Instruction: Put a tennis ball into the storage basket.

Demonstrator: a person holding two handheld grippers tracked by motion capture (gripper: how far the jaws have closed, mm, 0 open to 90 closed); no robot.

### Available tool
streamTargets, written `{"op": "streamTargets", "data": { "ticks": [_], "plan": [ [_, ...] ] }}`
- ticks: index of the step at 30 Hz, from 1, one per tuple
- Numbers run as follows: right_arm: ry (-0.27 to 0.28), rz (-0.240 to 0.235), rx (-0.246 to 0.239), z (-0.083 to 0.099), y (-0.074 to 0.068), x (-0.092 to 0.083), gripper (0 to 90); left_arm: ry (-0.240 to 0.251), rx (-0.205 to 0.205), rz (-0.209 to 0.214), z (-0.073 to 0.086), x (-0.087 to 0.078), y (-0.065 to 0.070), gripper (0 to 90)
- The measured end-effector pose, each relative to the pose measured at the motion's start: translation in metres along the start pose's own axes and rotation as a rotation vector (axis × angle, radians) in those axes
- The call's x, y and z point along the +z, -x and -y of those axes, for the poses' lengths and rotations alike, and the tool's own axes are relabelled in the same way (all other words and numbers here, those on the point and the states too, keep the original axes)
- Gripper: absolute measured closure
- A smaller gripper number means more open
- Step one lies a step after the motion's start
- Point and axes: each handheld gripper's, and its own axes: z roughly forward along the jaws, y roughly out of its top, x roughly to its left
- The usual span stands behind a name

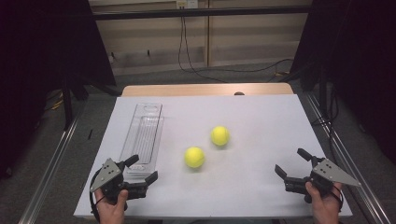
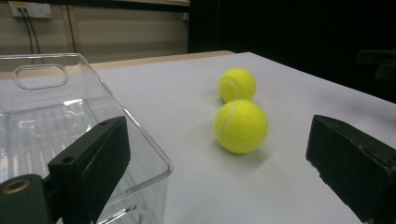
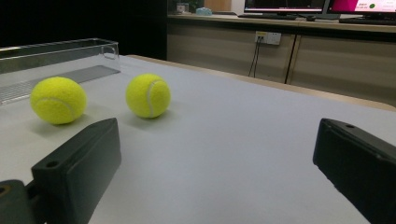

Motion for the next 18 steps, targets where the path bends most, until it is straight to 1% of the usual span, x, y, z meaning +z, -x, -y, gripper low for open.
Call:
{"op": "streamTargets", "data": {
  "ticks": [1, 3, 4, 5, 7, 8, 9, 10, 12, 13, 14, 15, 16, 17, 18],
  "plan": [
    [-0.001, 0.0, 0.0, 0.0, 0.0, 0.0, 0.7, 0.001, 0.001, 0.001, -0.001, 0.002, 0.0, 6.0],
    [-0.001, 0.001, 0.003, 0.0, 0.0, 0.001, 0.7, 0.007, 0.0, 0.021, -0.003, 0.006, 0.0, 5.3],
    [-0.001, 0.001, 0.003, 0.0, 0.0, 0.001, 0.7, 0.008, 0.008, 0.025, -0.005, 0.008, 0.001, 4.9],
    [-0.002, 0.0, 0.004, 0.0, 0.0, 0.001, 0.7, 0.008, 0.02, 0.019, -0.007, 0.01, 0.002, 4.6],
    [-0.002, 0.0, 0.001, 0.0, 0.0, 0.001, 0.7, 0.011, 0.021, 0.025, -0.008, 0.011, 0.003, 4.4],
    [-0.002, 0.0, 0.0, 0.0, 0.0, 0.0, 0.7, 0.013, 0.032, 0.034, -0.01, 0.014, 0.005, 4.2],
    [-0.002, 0.0, 0.0, 0.0, 0.0, 0.0, 0.7, 0.013, 0.032, 0.034, -0.01, 0.014, 0.005, 4.1],
    [-0.003, 0.0, 0.003, 0.0, 0.0, 0.001, 0.7, 0.007, 0.048, 0.031, -0.011, 0.016, 0.006, 4.1],
    [-0.003, 0.001, 0.007, 0.0, 0.0, 0.001, 0.7, -0.008, 0.051, 0.077, -0.015, 0.024, 0.007, 4.0],
    [-0.004, -0.001, 0.004, 0.0, 0.0, 0.001, 0.7, -0.019, 0.061, 0.079, -0.017, 0.027, 0.008, 4.0],
    [-0.004, 0.0, 0.006, 0.0, 0.0, 0.001, 0.7, -0.025, 0.08, 0.077, -0.019, 0.03, 0.01, 4.0],
    [-0.003, -0.002, 0.008, 0.0, 0.0, 0.001, 0.7, -0.025, 0.083, 0.091, -0.02, 0.033, 0.011, 3.9],
    [-0.003, -0.003, 0.008, 0.0, 0.0, 0.001, 0.7, -0.029, 0.081, 0.112, -0.021, 0.035, 0.012, 3.9],
    [-0.004, -0.003, 0.008, 0.0, 0.0, 0.001, 0.7, -0.032, 0.071, 0.128, -0.021, 0.038, 0.012, 3.9],
    [-0.003, -0.004, 0.009, 0.0, 0.0, 0.001, 0.7, -0.033, 0.069, 0.123, -0.022, 0.04, 0.012, 3.9]
  ]
}}
